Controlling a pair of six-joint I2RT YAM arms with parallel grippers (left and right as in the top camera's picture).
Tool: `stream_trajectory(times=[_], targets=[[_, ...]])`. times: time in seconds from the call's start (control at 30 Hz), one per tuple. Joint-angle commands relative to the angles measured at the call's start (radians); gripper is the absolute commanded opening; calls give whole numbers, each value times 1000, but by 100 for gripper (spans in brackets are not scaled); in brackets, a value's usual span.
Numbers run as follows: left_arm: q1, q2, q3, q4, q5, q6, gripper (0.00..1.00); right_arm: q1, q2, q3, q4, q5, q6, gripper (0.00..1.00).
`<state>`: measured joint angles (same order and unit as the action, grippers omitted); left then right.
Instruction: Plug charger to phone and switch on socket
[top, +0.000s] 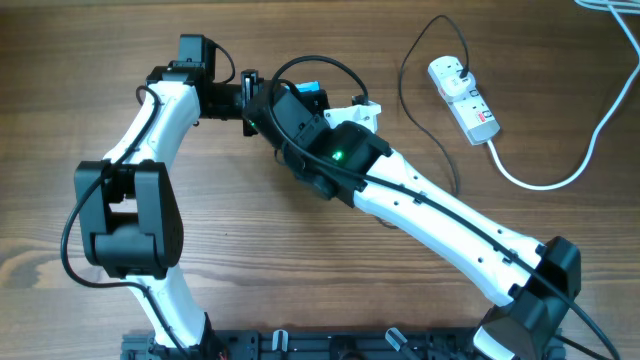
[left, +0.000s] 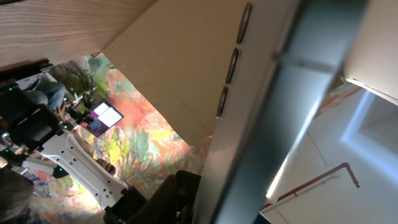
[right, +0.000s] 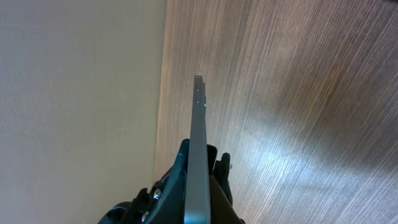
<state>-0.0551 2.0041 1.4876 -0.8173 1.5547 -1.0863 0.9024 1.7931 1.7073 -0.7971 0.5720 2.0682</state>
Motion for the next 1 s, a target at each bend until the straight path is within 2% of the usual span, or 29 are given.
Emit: stream_trajectory(times=[0.0,0.53,0.57,0.6,0.63,0.67,0.7,0.8,0.93,0.97], targets=[[3,-29,-1,-1,22,-7,18,0,-41,22,24,6,4,4],[3,-29,-1,-1,22,-7,4,1,-41,23,70,6,3,6],[3,-29,-1,-1,22,-8,4,1,-41,22,71,6,3,11],[3,-29,-1,-1,22,-7,4,1,-41,23,71,6,3,21],[3,-29,-1,-1,22,-8,4,1,-41,23,72,6,3,37],[3,-29,-1,-1,22,-7,4,1,-41,23,72,6,2,63],[3,-29,-1,-1,22,-7,4,1,-41,23,72,6,0,76],[3,-29,-1,0,18,-7,4,1,-54,23,77,29,-69,99],[8,-29,-1,0,-69,-7,4,0,-132,23,77,145,-301,100],[13,-29,-1,4,-113,-6,4,0,-169,23,76,194,-406,100]])
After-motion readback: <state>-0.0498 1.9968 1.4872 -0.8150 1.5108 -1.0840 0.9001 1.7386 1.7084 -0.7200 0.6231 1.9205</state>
